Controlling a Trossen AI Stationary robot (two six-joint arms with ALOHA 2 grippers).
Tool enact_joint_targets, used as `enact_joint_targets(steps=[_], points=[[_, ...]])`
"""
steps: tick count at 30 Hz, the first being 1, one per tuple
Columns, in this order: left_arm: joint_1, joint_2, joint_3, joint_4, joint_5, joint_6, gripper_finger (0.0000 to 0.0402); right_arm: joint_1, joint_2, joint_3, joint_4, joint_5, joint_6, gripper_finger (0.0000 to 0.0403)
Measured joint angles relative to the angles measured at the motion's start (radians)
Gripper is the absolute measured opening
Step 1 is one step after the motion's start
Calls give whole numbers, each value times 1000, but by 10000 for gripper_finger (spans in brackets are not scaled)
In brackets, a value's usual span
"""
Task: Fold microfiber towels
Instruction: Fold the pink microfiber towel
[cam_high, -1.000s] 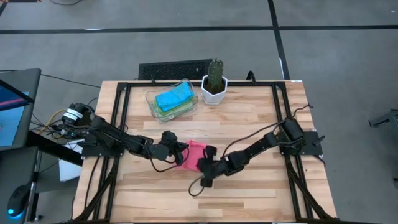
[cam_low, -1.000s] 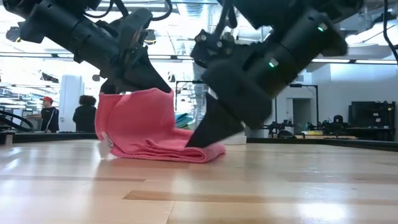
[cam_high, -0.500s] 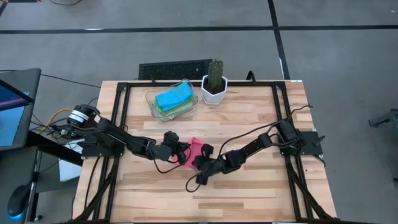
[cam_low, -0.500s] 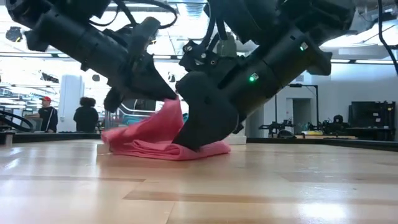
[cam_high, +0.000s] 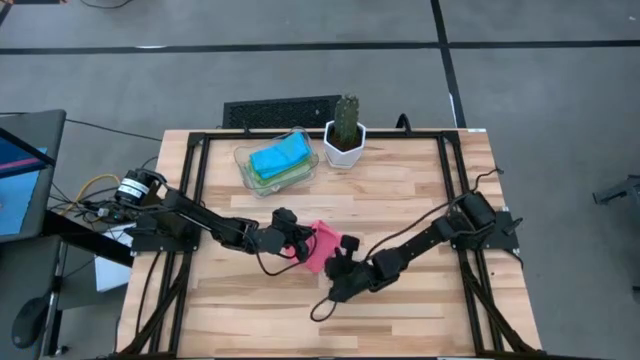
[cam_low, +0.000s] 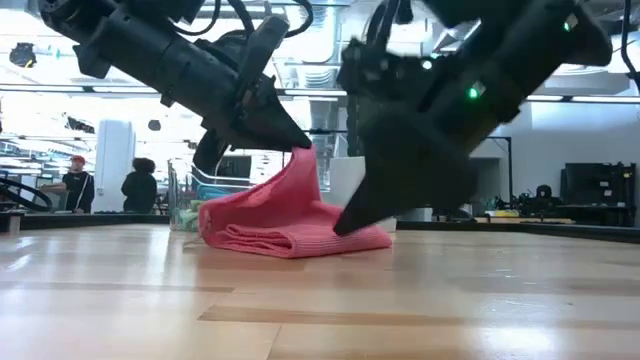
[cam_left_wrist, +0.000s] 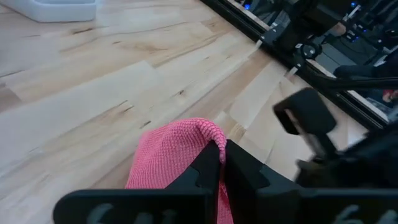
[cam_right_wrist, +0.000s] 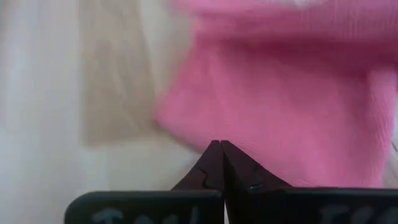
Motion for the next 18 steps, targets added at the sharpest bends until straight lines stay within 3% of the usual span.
enact_joint_targets(steps=[18], points=[[16, 129, 57, 140, 46, -10, 5, -54, 41, -29, 40, -10, 15, 14]])
